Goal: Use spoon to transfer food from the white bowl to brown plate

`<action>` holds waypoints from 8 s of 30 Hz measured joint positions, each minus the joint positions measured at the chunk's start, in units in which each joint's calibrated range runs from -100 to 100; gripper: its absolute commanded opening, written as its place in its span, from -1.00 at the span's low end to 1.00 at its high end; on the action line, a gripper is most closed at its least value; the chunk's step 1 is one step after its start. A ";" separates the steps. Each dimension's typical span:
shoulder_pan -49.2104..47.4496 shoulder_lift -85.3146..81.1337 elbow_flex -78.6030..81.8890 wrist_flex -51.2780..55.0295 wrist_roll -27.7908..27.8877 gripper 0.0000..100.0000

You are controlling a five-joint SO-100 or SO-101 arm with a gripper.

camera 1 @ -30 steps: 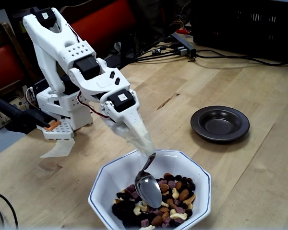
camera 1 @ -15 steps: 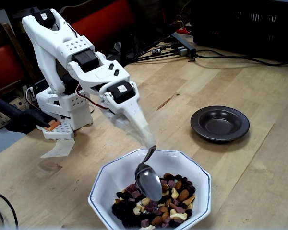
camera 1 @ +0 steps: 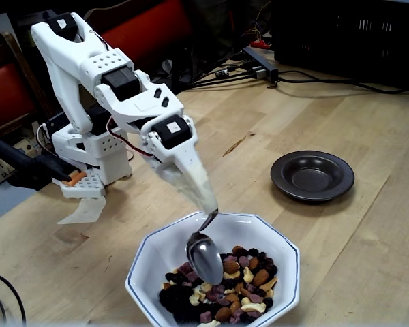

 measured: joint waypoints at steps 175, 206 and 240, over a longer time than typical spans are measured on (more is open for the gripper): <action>-0.44 -3.09 8.75 -32.36 -0.34 -0.95; -22.70 -30.66 7.41 -2.89 -0.29 -0.95; -40.51 -33.49 6.99 4.82 0.00 -0.95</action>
